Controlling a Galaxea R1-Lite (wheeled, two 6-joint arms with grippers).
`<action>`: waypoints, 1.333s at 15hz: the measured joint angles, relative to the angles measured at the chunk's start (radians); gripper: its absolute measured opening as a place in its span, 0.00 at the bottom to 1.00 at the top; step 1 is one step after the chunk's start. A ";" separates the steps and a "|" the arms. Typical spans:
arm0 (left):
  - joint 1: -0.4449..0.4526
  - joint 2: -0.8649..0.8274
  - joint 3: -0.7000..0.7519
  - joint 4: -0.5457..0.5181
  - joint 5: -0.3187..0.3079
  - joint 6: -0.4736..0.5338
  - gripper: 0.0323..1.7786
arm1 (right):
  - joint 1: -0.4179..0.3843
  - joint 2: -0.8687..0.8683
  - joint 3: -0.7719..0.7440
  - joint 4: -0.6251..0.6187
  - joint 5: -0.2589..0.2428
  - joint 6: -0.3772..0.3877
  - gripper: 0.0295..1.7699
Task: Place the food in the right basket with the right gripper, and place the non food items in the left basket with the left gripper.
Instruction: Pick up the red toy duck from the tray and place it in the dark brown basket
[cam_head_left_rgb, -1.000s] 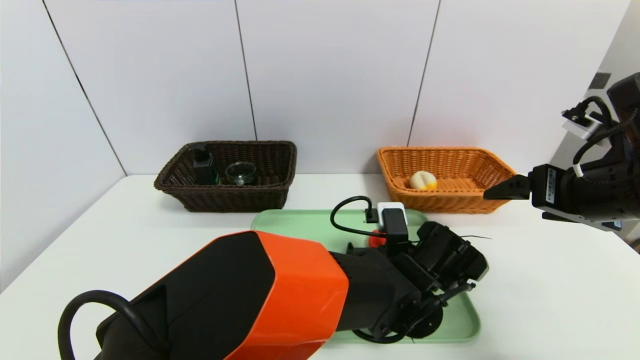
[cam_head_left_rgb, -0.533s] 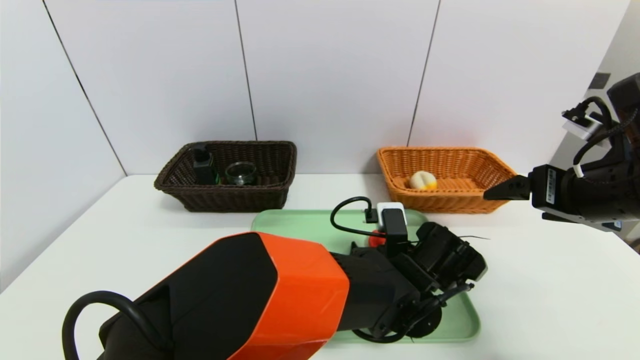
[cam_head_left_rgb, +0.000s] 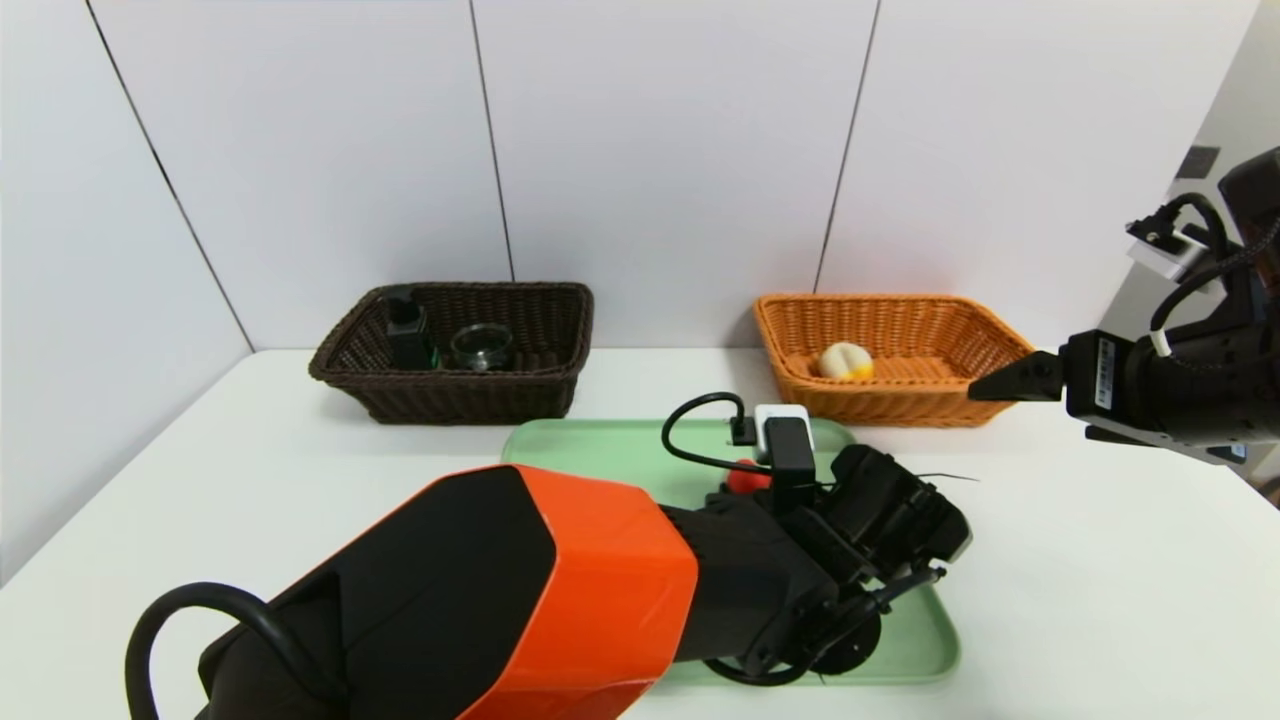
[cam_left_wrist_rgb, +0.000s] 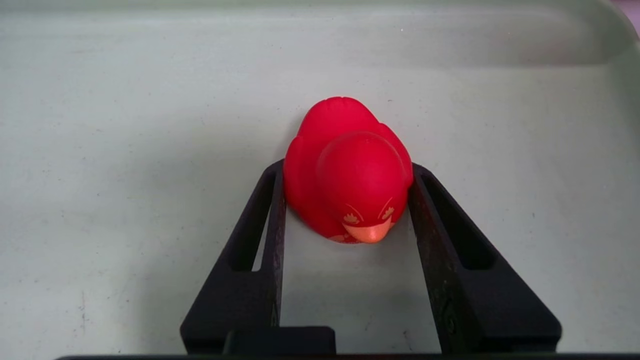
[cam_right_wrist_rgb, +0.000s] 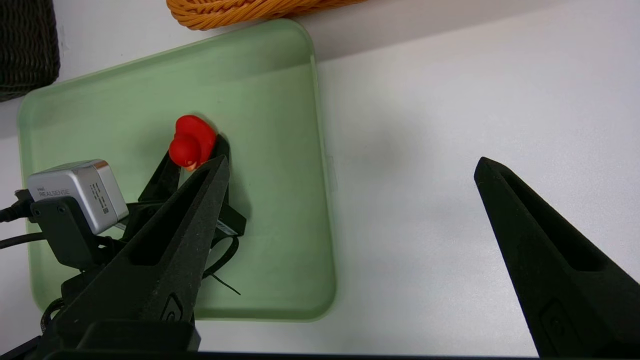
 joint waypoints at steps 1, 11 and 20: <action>0.000 -0.003 0.001 0.002 -0.001 0.000 0.44 | 0.001 0.000 0.000 0.000 0.000 0.000 0.96; 0.047 -0.218 0.004 0.011 -0.126 0.221 0.34 | 0.007 -0.012 0.011 0.000 0.000 -0.010 0.96; 0.279 -0.389 -0.040 0.256 -0.299 0.250 0.33 | 0.009 -0.015 0.022 0.003 0.000 -0.009 0.96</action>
